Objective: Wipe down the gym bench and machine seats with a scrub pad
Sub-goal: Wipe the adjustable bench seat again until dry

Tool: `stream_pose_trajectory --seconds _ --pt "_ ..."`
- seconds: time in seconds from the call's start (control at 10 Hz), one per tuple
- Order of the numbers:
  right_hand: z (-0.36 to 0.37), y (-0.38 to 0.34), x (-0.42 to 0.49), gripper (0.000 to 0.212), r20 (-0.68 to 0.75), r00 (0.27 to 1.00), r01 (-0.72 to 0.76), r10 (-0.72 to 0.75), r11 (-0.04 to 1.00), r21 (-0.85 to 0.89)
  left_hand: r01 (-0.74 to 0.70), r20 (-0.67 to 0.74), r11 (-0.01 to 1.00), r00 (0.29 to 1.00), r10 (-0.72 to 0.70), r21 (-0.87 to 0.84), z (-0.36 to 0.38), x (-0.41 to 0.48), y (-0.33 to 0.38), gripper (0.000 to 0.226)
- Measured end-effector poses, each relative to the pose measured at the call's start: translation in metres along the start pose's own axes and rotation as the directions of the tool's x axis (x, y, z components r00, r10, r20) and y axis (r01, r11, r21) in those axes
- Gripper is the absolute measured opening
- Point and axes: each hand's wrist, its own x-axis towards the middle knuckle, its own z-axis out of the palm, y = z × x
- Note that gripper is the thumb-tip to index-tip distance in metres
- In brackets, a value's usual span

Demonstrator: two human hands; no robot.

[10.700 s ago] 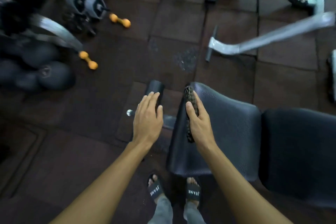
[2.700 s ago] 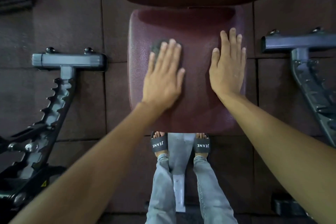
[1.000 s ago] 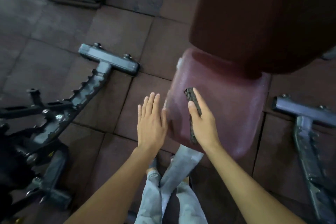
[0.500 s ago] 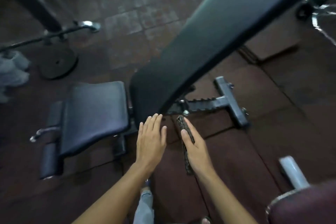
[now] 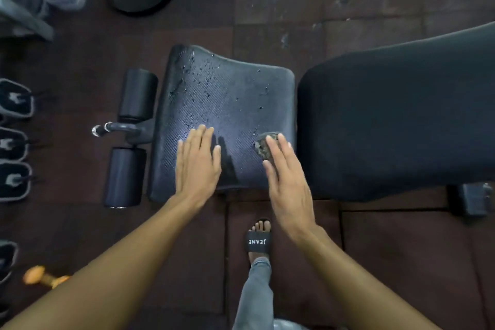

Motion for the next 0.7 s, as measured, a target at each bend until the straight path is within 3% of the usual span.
stream_pose_trajectory --seconds 0.1,0.2,0.3,0.4,0.5,0.6,0.7 --pt "0.041 0.028 0.017 0.046 0.066 0.980 0.198 -0.188 0.950 -0.241 -0.091 -0.030 0.992 0.995 0.094 0.089 0.019 0.049 -0.026 0.050" --pt "0.069 0.049 0.021 0.046 0.237 0.911 0.410 -0.339 0.808 -0.422 -0.129 -0.024 0.983 0.991 0.133 0.132 0.034 0.085 -0.041 0.052" --pt "0.077 0.057 0.034 0.047 0.351 0.841 0.541 -0.413 0.677 -0.499 -0.135 -0.030 0.977 0.989 0.142 0.165 0.047 0.091 -0.049 0.054" --pt "0.075 0.057 0.086 0.048 0.338 0.833 0.553 -0.438 0.627 -0.549 -0.130 -0.049 0.973 0.989 0.142 0.191 0.053 0.089 -0.049 0.055" --pt "0.065 0.055 0.148 0.049 0.161 0.953 0.302 -0.257 0.749 -0.589 -0.125 -0.054 0.975 0.989 0.137 0.182 0.053 0.090 -0.051 0.055" --pt "0.054 0.059 0.157 0.050 -0.033 0.999 -0.023 0.005 0.833 -0.552 -0.123 -0.068 0.975 0.988 0.138 0.185 0.054 0.090 -0.050 0.054" --pt "0.067 0.050 0.093 0.051 -0.054 0.998 -0.054 0.029 0.834 -0.549 -0.124 -0.062 0.976 0.989 0.137 0.179 0.053 0.089 -0.050 0.055"
